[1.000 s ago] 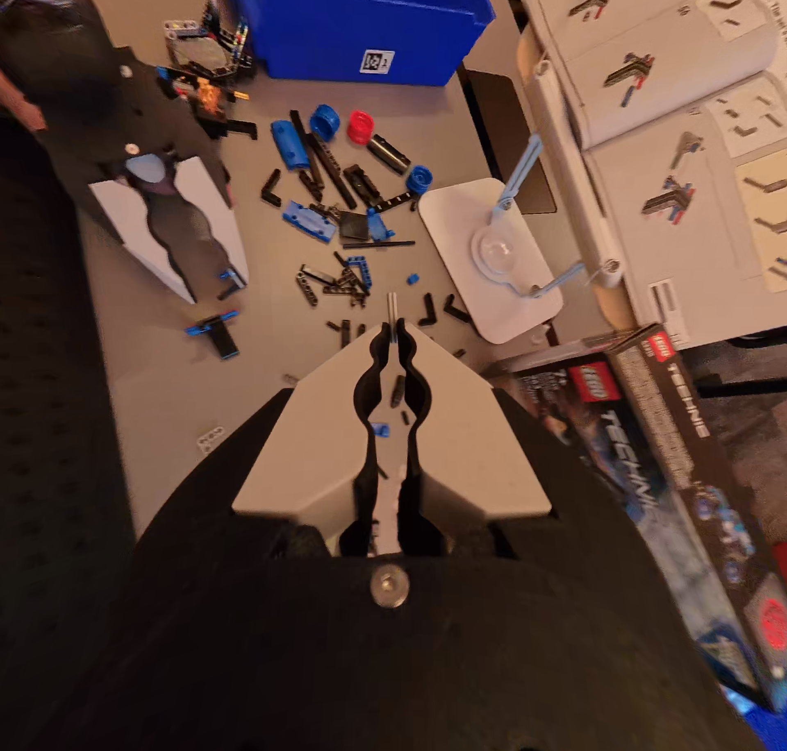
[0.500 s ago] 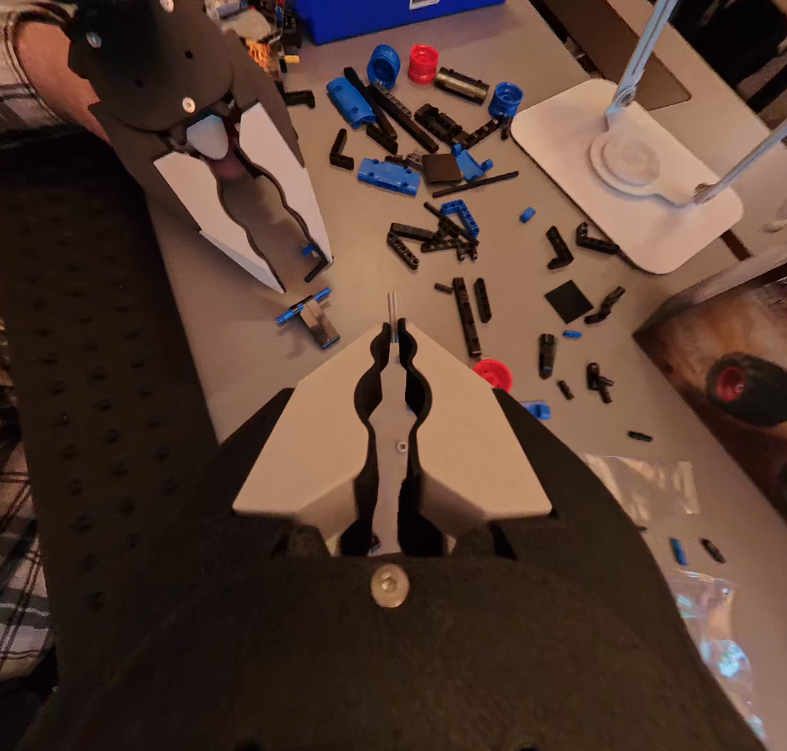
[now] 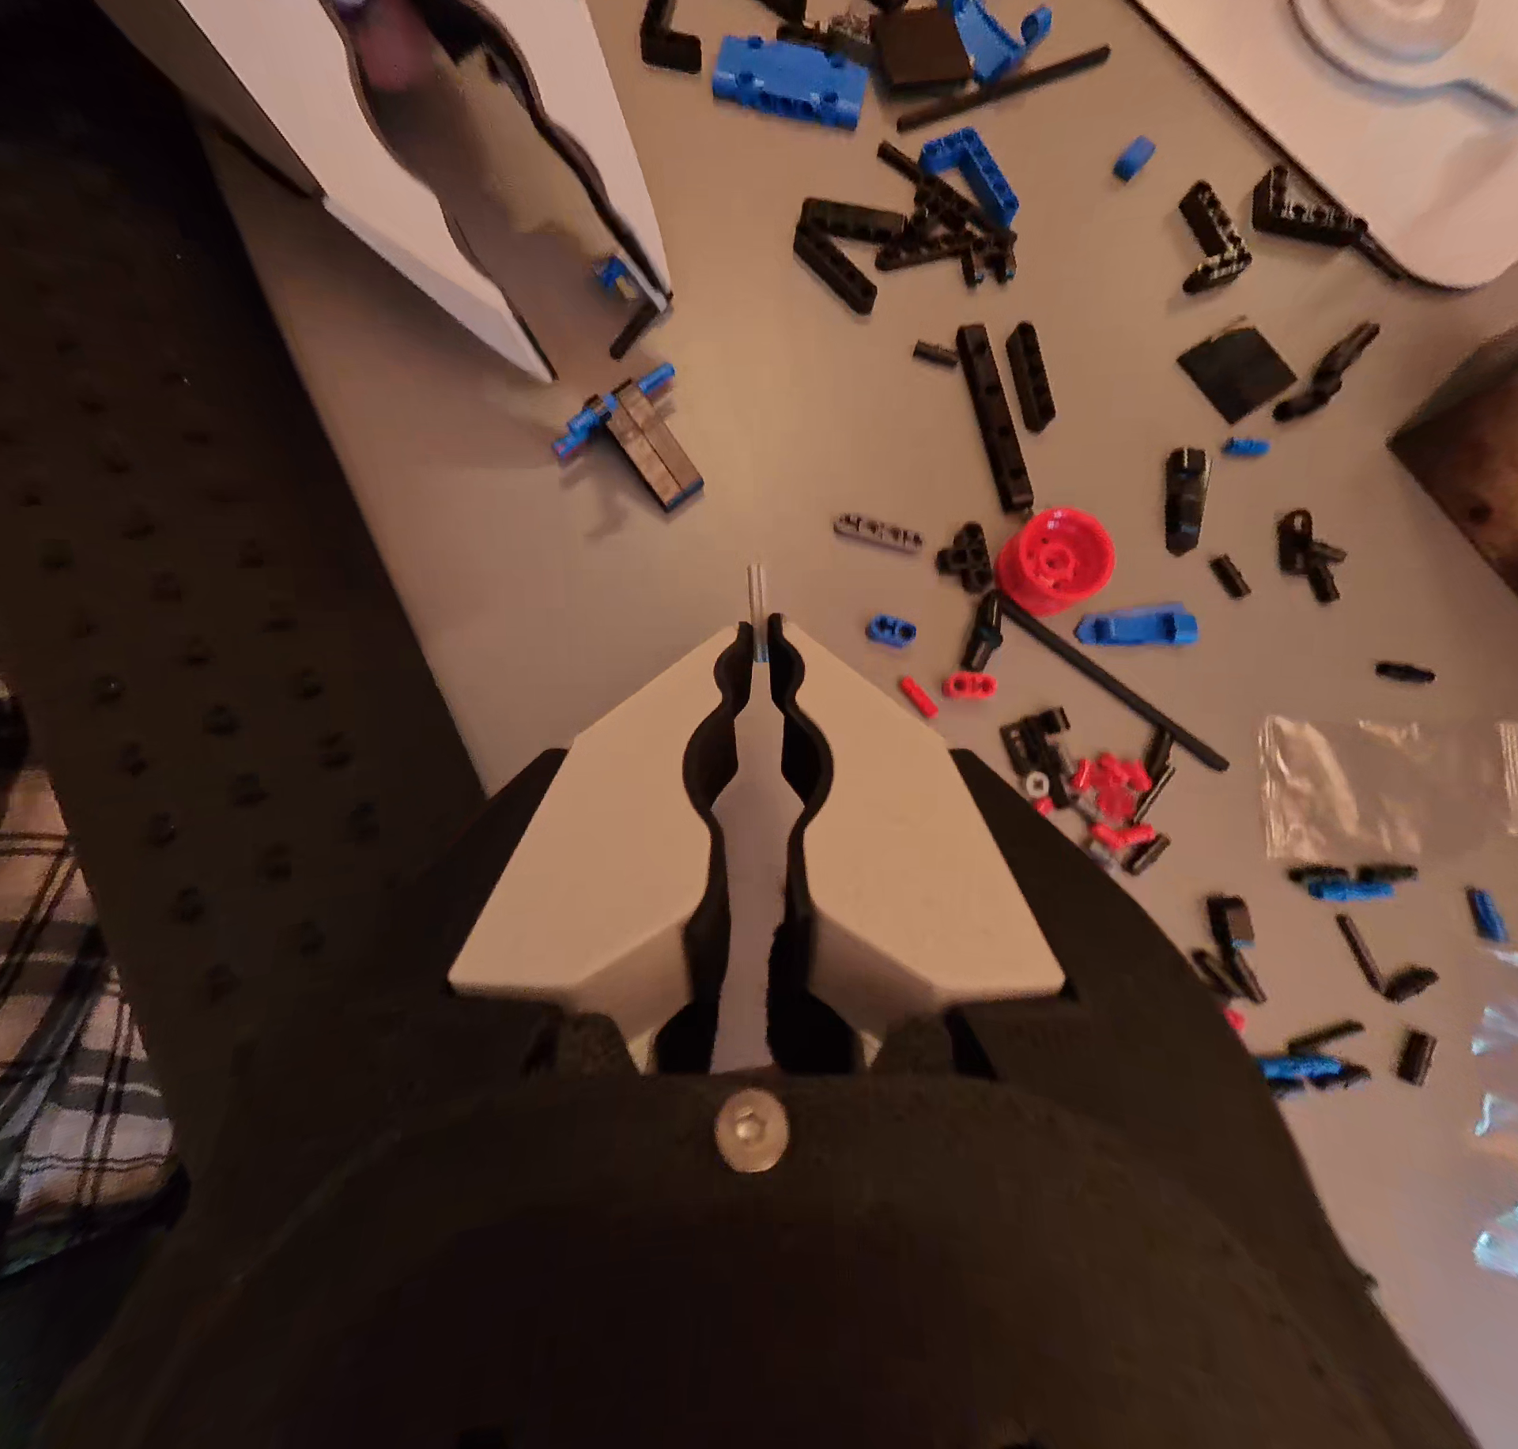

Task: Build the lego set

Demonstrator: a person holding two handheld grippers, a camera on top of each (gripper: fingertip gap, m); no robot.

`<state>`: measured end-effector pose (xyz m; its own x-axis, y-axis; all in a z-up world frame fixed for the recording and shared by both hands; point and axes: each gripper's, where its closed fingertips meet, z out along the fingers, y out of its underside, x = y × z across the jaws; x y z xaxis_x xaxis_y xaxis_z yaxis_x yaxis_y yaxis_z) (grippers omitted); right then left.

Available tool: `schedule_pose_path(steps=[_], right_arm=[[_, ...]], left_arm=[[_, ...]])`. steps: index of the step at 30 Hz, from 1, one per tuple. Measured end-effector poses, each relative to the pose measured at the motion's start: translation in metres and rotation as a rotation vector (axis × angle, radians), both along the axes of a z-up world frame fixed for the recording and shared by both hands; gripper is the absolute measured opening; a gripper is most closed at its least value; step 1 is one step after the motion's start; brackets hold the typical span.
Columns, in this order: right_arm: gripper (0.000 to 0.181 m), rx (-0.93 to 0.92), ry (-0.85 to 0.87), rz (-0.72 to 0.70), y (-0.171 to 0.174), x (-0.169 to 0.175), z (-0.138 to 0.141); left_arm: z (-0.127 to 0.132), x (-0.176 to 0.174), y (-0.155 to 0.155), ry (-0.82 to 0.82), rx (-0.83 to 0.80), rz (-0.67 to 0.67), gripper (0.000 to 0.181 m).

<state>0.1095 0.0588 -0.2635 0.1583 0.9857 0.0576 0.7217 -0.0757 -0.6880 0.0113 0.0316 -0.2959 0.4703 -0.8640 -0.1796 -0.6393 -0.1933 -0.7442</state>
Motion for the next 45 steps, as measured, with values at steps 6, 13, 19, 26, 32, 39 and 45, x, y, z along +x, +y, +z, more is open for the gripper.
schedule_pose_path(steps=[6,13,19,26,32,39,45], right_arm=[[0.002,-0.021,-0.034,-0.048,-0.003,0.033,-0.007],[0.002,-0.022,0.005,-0.054,-0.009,0.039,0.000],[0.001,-0.033,0.021,0.032,-0.025,0.007,-0.009],[0.001,-0.037,0.070,0.083,-0.035,-0.020,-0.008],[0.002,-0.030,0.086,0.090,-0.034,-0.025,-0.006],[0.002,-0.014,0.101,0.082,-0.031,-0.028,-0.005],[0.002,-0.003,0.171,0.051,-0.021,-0.037,0.012]], left_arm=[[0.036,0.023,-0.006,-0.039,0.088,-0.059,0.041],[0.033,0.001,-0.001,0.110,0.046,-0.014,0.046],[0.001,-0.038,-0.008,0.239,-0.146,0.075,0.040],[-0.019,-0.041,0.000,0.286,-0.245,0.123,0.028],[-0.015,-0.033,0.006,0.212,-0.272,0.120,0.028],[-0.016,-0.030,0.014,0.166,-0.275,0.150,0.015],[0.022,-0.018,0.033,-0.075,-0.182,0.205,0.015]])
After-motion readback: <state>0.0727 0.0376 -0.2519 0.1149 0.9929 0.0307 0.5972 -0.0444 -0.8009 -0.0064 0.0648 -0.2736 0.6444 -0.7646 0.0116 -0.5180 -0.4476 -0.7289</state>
